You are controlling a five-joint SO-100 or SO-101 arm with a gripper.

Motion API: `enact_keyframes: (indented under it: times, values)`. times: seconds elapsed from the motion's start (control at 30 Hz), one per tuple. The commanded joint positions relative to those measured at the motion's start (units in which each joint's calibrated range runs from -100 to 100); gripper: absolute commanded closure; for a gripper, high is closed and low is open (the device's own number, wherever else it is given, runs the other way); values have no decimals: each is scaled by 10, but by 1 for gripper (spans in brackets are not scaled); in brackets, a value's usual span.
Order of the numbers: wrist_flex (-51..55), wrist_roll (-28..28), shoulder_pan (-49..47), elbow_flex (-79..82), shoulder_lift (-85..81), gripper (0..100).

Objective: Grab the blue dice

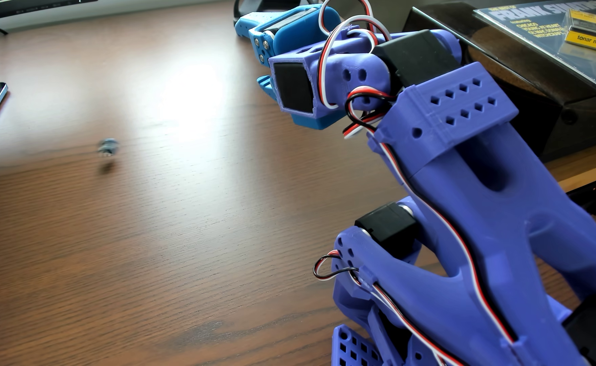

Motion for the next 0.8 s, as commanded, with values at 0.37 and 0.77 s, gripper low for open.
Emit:
enact_keyframes:
  times: [0.37,0.77]
  values:
    - [-4,-1,34,-5,-7,80]
    - [3,-45,65,87,-7,97]
